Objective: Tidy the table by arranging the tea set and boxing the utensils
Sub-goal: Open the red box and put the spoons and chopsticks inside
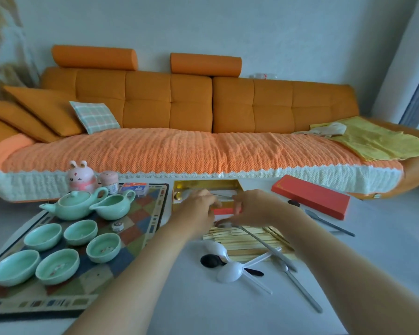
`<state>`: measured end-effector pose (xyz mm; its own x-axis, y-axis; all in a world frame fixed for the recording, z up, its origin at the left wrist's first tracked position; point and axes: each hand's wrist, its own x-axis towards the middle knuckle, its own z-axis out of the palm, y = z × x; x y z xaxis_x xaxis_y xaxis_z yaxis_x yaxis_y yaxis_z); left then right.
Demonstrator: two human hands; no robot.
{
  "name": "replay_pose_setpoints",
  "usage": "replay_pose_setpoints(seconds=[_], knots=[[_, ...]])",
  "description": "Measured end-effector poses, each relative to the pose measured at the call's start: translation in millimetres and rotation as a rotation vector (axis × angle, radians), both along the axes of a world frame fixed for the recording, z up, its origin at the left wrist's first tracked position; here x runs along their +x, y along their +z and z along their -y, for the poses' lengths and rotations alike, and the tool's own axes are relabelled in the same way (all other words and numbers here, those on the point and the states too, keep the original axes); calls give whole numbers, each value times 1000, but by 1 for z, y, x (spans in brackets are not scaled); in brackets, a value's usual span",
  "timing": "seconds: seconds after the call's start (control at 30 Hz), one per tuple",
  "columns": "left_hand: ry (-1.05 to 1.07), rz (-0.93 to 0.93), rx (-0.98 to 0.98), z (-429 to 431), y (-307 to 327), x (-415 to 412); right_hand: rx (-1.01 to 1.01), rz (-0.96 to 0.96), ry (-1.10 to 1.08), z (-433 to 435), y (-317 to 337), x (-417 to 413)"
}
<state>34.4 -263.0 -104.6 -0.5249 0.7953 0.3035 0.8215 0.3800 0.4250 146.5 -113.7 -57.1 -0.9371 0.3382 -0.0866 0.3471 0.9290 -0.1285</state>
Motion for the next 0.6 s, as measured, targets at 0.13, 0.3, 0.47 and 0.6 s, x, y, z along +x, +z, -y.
replay_pose_setpoints(seconds=[0.13,0.3,0.47,0.6], knots=[[-55,38,-133,-5,-3,18,100,149,-28,-3,-4,15],[-65,-13,-117,-10,-5,28,20,148,-22,-10,-18,20],[-78,29,-67,-9,10,21,-192,-65,10,-21,-6,29],[-90,254,-80,-7,17,8,-322,-247,29,-24,3,27]])
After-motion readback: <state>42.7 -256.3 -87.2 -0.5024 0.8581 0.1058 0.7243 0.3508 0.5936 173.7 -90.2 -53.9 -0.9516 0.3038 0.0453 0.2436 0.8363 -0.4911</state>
